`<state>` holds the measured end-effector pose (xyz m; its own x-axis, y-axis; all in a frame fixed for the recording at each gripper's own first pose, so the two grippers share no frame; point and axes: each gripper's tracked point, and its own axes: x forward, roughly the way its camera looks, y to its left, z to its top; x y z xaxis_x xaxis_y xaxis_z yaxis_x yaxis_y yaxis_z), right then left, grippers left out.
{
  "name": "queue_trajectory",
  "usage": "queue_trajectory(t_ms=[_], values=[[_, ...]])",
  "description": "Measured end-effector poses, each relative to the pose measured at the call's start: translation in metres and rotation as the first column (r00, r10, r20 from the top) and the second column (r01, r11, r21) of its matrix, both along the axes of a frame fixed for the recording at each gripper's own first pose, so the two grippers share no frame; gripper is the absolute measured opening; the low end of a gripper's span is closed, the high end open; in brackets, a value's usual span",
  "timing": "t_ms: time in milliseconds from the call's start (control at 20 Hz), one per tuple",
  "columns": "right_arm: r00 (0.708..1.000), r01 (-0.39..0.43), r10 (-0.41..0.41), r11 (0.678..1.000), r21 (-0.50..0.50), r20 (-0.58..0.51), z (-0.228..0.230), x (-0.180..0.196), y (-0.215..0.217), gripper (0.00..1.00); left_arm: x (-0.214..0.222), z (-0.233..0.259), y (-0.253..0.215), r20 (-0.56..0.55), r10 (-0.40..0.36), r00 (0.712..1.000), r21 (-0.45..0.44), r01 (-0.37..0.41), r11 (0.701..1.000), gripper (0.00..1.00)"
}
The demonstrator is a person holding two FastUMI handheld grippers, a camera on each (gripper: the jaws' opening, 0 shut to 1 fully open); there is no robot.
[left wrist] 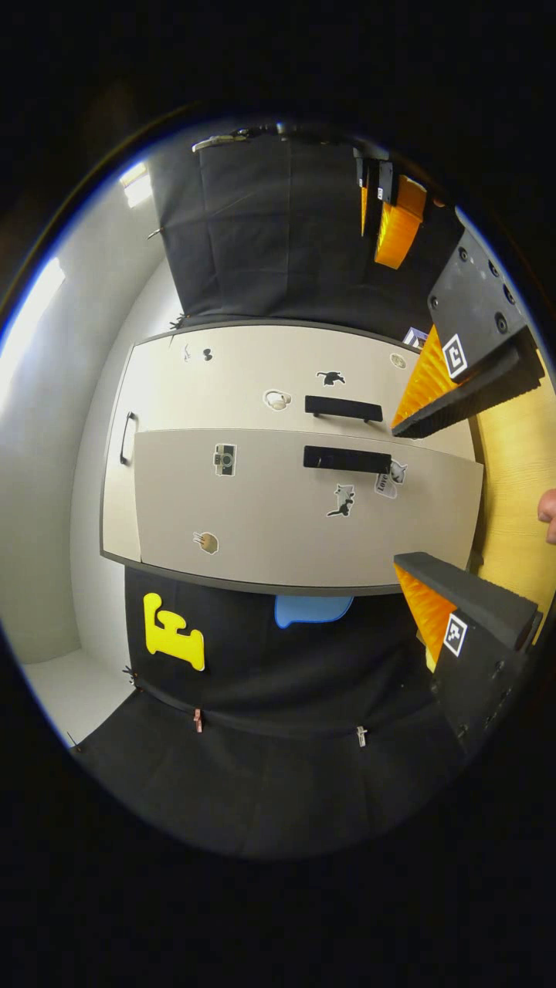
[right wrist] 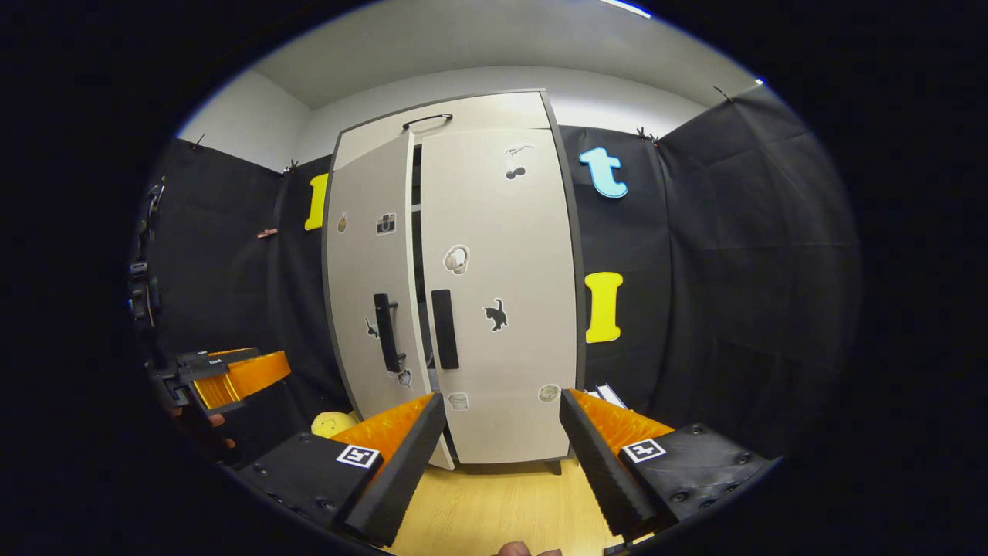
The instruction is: Grab one shoe with the right hand and put it into the shoe cabinet, grab the other shoe with the left hand and put it into the shoe cabinet; then close the right door with the right hand and the left door with the left hand.
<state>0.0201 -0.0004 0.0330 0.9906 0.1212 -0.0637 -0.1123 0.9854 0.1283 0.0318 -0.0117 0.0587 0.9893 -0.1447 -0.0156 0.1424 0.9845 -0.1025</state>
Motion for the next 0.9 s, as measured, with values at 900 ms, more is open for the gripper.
queue_trajectory(t_ms=[900], values=[[1.0, 0.012, -0.012, 0.999, -0.044, 0.006, -0.004, -0.005, 0.007, 0.98, -0.017, 0.002, 0.01, 0.021, 0.024, 0.999, 0.055, -0.025, 0.998, 0.94]])
